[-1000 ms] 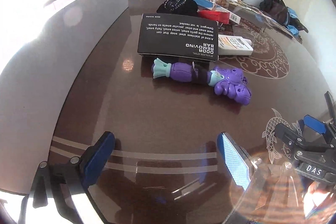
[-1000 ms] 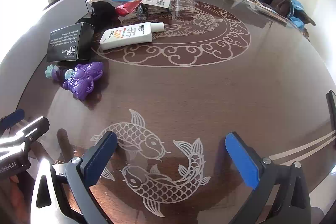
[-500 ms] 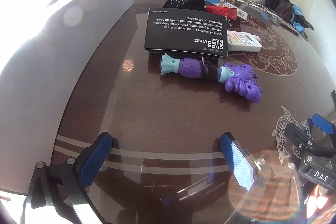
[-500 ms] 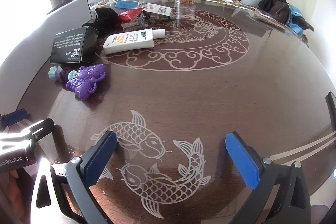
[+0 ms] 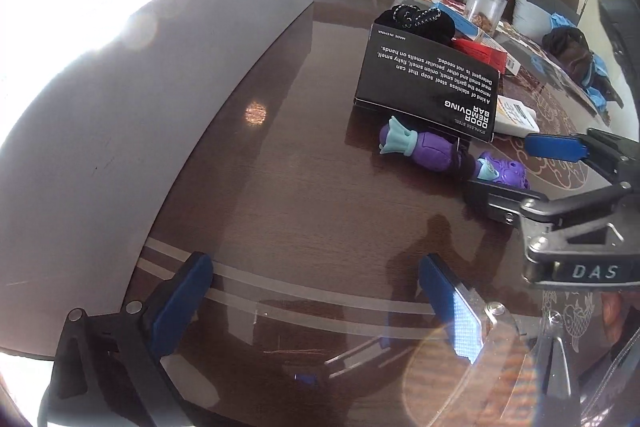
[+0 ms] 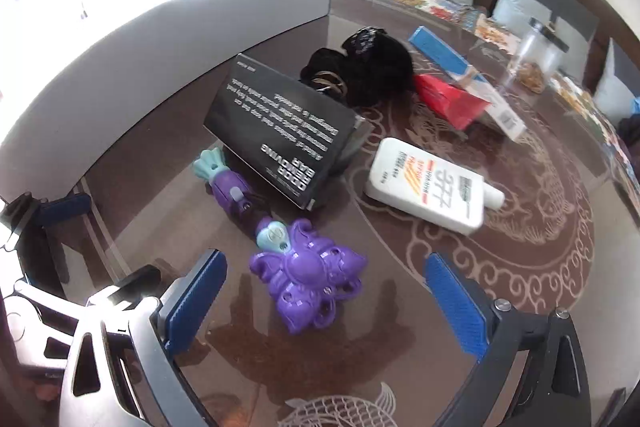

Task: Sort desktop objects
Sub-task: 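Grasp the purple octopus toy with the right tool while the left tool grasps the black box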

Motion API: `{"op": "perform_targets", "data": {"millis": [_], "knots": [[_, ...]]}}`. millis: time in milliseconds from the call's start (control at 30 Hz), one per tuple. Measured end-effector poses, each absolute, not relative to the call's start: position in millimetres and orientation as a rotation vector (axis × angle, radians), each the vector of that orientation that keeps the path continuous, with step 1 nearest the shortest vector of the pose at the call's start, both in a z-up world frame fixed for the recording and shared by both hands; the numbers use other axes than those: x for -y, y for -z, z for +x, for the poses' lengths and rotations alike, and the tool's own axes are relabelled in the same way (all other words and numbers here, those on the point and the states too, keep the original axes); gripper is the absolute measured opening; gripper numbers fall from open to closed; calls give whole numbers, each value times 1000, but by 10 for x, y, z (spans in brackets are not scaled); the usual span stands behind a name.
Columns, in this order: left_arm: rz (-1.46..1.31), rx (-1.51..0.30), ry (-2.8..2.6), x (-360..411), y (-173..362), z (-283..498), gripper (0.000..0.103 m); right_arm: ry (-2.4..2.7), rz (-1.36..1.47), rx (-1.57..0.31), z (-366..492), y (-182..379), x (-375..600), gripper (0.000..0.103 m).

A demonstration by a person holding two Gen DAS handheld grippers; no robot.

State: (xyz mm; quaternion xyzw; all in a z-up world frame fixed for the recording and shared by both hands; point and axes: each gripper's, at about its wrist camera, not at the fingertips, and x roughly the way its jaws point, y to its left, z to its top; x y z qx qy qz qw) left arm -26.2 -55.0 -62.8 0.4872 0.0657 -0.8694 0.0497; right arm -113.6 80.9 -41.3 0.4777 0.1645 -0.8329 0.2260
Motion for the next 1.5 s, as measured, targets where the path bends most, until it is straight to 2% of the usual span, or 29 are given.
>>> {"op": "perform_targets", "data": {"millis": [33, 100, 133, 200, 367, 567, 700, 767, 933, 1033, 1100, 1167, 1500], "knots": [[1483, -212, 2648, 560, 625, -258, 103, 2251, 1330, -478, -1199, 445, -739, 89], [1482, -226, 2649, 570, 624, -250, 103, 2156, 1369, -504, -1281, 545, -621, 70], [1481, -224, 2648, 567, 625, -249, 103, 2134, 1368, -497, -1296, 561, -599, 68], [1481, -204, 2642, 542, 633, -249, 103, 2131, 1363, -491, -1304, 559, -595, 52], [1481, -109, 2622, 462, 655, -263, 103, 2201, 1367, -470, -1082, 534, -839, 42], [1482, -106, 2629, 454, 660, -280, 103, 2450, 1429, -342, -538, 520, -1580, 42], [1504, -88, 2720, 325, 508, -370, 103, 2612, 1437, -160, -360, 529, -2029, 46], [1439, -10, 2728, 219, 329, -523, 103, 2622, 1432, -180, -335, 506, -2062, 46], [1320, -125, 2675, 21, -130, -1207, 103, 2634, 1359, -206, -270, 519, -2111, 46], [1318, -95, 2606, -155, -126, -1654, 103, 2617, 1338, -200, -251, 531, -2126, 47], [1363, 20, 2545, -291, 3, -1854, 103, 2608, 1336, -179, -247, 531, -2146, 48], [1372, 144, 2495, -334, 133, -1826, 103, 2606, 1335, -182, -251, 536, -2140, 48], [1339, 265, 2603, 173, 303, -701, 103, 2560, 1324, -200, -254, 544, -2163, 49]]}}
